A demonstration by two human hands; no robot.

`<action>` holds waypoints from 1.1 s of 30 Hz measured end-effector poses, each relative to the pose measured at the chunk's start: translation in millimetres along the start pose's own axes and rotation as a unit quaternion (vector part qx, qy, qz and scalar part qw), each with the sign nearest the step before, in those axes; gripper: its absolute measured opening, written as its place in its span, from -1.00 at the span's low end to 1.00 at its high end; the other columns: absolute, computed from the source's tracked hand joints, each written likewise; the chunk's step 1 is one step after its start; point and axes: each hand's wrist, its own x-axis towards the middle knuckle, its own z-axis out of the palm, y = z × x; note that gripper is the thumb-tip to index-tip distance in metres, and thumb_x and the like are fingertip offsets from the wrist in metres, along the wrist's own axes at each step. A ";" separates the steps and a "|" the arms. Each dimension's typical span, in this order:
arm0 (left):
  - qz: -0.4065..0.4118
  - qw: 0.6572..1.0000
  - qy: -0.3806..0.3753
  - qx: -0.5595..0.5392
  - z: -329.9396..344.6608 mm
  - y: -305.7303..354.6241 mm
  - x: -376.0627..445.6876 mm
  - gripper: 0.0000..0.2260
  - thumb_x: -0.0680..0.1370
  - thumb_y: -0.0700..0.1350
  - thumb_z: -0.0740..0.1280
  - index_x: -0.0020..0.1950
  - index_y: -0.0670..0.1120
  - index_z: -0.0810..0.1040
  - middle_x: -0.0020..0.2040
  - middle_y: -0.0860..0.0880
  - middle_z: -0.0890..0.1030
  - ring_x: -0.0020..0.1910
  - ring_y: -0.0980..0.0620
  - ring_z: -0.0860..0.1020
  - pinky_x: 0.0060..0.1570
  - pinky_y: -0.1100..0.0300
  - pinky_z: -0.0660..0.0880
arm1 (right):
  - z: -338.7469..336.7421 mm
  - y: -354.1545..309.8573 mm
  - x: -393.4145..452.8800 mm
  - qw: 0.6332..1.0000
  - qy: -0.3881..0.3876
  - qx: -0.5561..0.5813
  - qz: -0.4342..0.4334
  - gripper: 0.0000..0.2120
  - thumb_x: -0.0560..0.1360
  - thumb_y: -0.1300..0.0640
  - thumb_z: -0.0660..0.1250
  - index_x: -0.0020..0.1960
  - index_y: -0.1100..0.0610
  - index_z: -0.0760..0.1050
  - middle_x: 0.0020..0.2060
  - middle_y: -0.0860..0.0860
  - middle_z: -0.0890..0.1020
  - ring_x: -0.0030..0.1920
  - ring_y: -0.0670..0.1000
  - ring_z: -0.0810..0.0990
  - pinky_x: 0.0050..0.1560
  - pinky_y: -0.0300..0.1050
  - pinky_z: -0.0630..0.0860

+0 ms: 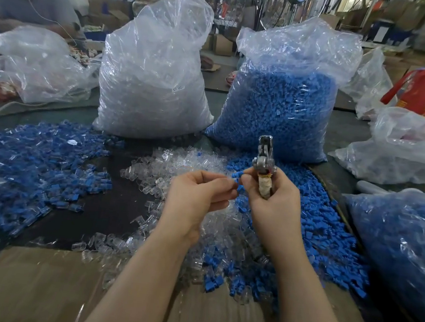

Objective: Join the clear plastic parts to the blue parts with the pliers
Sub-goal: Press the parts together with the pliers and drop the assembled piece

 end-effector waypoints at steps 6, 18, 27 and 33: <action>0.010 1.000 -0.002 -0.017 1.2 3.3 -3.1 -0.92 0.45 -0.29 0.47 -0.11 -0.18 0.61 -0.23 -0.11 0.72 -0.24 0.05 0.71 -0.32 0.30 0.57 | 5.0 4.7 -2.9 0.998 0.035 -0.040 -0.022 -0.90 0.54 0.04 0.39 -0.14 -0.04 0.50 -0.23 -0.16 0.62 -0.23 -0.13 0.58 -0.28 -0.24 0.49; 0.186 0.970 0.061 0.142 8.2 -1.7 -5.8 -0.91 0.43 -0.28 0.51 -0.19 -0.12 0.66 -0.30 -0.04 0.69 -0.29 0.08 0.65 -0.20 0.24 0.62 | 9.9 0.2 -4.0 0.998 0.042 -0.048 -0.012 -0.92 0.53 0.03 0.38 -0.11 0.01 0.52 -0.30 -0.10 0.60 -0.24 -0.13 0.57 -0.25 -0.06 0.52; 0.215 0.953 0.082 0.199 5.2 -4.0 -4.0 -0.88 0.43 -0.18 0.53 -0.22 0.00 0.64 -0.28 0.02 0.69 -0.22 0.03 0.68 -0.12 0.08 0.65 | 4.6 -0.1 -2.8 1.000 -0.019 -0.021 0.006 -0.94 0.55 0.11 0.37 -0.11 0.04 0.55 -0.32 0.02 0.60 -0.37 -0.04 0.50 -0.35 -0.11 0.46; 0.225 0.949 0.085 0.204 0.3 -4.8 -0.9 -0.86 0.49 -0.21 0.48 -0.21 -0.01 0.61 -0.28 0.01 0.68 -0.23 0.01 0.66 -0.15 0.16 0.63 | -4.5 1.9 2.3 0.995 -0.094 -0.024 0.032 -0.90 0.54 0.13 0.38 -0.10 -0.05 0.57 -0.25 -0.15 0.65 -0.27 -0.15 0.59 -0.31 -0.31 0.50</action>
